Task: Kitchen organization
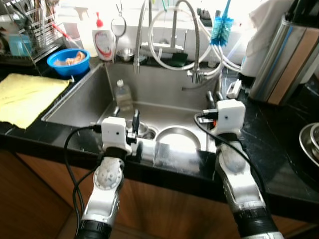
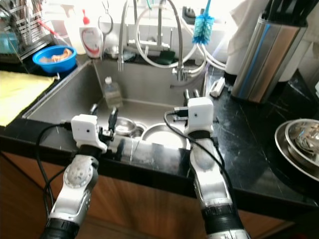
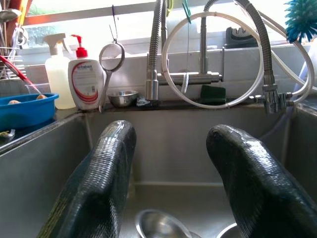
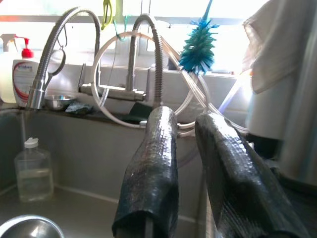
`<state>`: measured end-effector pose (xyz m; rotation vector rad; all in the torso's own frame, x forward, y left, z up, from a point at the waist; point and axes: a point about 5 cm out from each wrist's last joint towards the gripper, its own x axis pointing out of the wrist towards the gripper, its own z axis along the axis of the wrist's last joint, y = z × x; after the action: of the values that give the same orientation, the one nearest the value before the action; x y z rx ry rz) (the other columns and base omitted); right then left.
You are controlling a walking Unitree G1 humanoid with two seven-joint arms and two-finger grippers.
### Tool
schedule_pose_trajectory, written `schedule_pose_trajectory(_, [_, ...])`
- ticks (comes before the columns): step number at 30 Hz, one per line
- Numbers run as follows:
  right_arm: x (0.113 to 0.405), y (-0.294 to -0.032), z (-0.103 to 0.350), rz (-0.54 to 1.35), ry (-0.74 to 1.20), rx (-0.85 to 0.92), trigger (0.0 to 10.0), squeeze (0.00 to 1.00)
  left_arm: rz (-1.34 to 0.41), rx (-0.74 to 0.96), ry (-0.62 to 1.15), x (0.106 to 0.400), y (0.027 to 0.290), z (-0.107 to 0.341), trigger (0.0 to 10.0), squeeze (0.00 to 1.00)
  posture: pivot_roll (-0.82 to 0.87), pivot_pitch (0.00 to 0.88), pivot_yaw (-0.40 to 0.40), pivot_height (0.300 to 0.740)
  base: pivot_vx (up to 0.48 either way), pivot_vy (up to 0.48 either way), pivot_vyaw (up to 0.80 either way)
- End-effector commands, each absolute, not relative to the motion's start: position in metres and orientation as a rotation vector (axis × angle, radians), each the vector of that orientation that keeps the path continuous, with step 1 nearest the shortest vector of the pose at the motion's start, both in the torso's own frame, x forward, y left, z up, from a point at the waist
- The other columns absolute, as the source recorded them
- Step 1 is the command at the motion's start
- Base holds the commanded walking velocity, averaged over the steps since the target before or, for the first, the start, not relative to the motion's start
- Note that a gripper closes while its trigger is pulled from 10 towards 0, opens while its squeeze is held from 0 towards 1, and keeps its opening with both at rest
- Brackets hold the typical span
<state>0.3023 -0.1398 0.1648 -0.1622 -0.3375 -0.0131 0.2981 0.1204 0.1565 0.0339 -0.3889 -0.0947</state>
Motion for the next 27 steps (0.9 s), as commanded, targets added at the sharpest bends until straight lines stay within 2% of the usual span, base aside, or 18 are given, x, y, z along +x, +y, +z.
schedule_pose_trajectory(1, [0.295, -0.137, 0.173, 0.002, -0.394, -0.175, 10.0, 0.00, -0.081, 0.040, -0.399, 0.296, 0.125, 0.157, 10.0, 0.00, -0.14, 0.000, 0.033, 0.740, 0.000, 0.000, 0.00])
schedule_pose_trajectory(6, [0.282, -0.139, 0.166, 0.005, -0.383, -0.196, 10.0, 0.00, -0.064, 0.056, -0.382, 0.291, 0.133, 0.151, 10.0, 0.00, -0.17, 0.000, 0.045, 0.740, 0.000, 0.000, 0.00])
schedule_pose_trajectory(12, [0.264, -0.149, 0.158, -0.034, -0.358, -0.190, 10.0, 0.00, 0.017, 0.089, -0.379, 0.277, 0.159, 0.147, 10.0, 0.00, -0.16, 0.000, 0.034, 0.740, 0.000, 0.000, 0.00])
schedule_pose_trajectory(27, [0.277, -0.135, 0.153, 0.020, -0.317, -0.157, 10.0, 0.00, 0.020, 0.021, -0.376, 0.276, 0.142, 0.147, 10.0, 0.00, -0.14, 0.000, -0.004, 0.740, 0.000, 0.029, 0.00])
